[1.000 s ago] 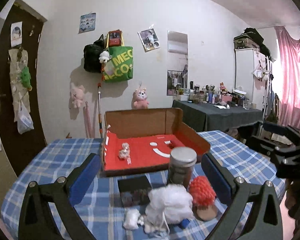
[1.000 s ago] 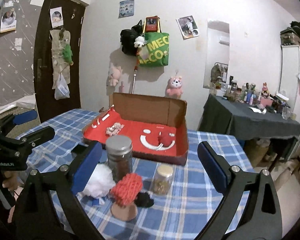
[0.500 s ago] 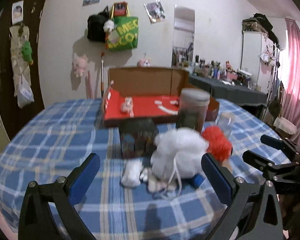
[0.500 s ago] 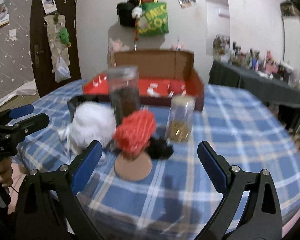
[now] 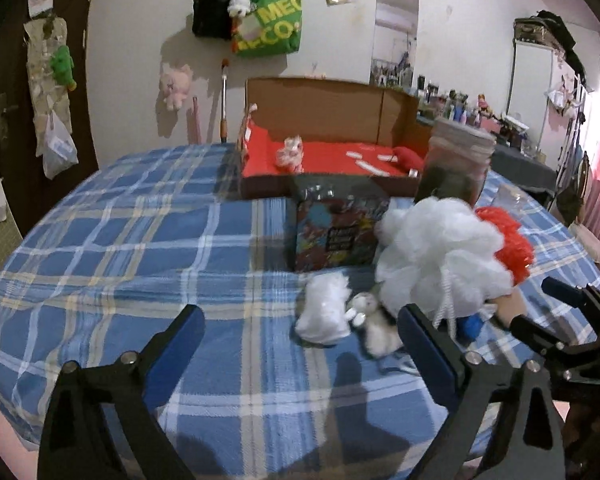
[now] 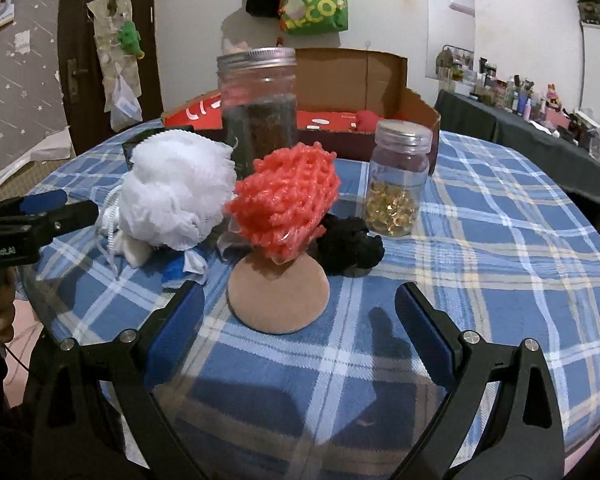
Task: Organize soft objects
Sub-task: 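Grasp the small white plush with the left tool while the right tool grasps the tan felt disc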
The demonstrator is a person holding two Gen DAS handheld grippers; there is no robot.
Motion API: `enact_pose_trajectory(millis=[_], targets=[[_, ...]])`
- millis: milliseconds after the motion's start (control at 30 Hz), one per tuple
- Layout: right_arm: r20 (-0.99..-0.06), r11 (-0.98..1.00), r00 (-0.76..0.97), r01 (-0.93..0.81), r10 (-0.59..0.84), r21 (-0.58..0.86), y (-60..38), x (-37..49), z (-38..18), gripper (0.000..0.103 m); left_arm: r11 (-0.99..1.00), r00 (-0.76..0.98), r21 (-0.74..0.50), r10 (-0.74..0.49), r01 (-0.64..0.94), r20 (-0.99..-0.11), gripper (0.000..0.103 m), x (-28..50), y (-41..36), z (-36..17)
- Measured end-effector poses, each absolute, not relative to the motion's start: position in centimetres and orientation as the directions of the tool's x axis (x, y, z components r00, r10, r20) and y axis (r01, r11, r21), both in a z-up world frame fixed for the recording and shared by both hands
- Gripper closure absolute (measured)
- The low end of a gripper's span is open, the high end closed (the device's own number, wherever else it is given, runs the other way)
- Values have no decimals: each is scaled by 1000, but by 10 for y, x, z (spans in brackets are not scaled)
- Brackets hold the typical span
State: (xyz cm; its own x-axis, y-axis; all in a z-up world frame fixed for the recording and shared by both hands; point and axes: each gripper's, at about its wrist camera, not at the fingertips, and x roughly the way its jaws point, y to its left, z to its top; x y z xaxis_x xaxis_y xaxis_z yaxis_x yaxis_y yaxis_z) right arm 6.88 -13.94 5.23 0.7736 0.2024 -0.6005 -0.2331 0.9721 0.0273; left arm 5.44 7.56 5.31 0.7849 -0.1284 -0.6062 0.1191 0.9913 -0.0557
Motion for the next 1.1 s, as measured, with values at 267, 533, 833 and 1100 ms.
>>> enact_pose_trajectory(millis=[267, 533, 833, 1100], targets=[[-616, 961, 751, -274, 238, 37, -132, 79, 46, 29, 983, 735, -83, -176, 161, -655, 29, 78, 75, 40], [-612, 944, 737, -326, 287, 50, -134, 77, 44, 73, 947, 685, -194, -318, 254, -655, 87, 77, 72, 38], [-593, 931, 731, -352, 337, 96, -142, 69, 53, 84, 949, 712, -182, -313, 257, -629, 89, 55, 69, 53], [-581, 926, 733, -363, 354, 106, -144, 63, 62, 84, 935, 723, -157, -346, 318, -598, 90, 41, 50, 70]])
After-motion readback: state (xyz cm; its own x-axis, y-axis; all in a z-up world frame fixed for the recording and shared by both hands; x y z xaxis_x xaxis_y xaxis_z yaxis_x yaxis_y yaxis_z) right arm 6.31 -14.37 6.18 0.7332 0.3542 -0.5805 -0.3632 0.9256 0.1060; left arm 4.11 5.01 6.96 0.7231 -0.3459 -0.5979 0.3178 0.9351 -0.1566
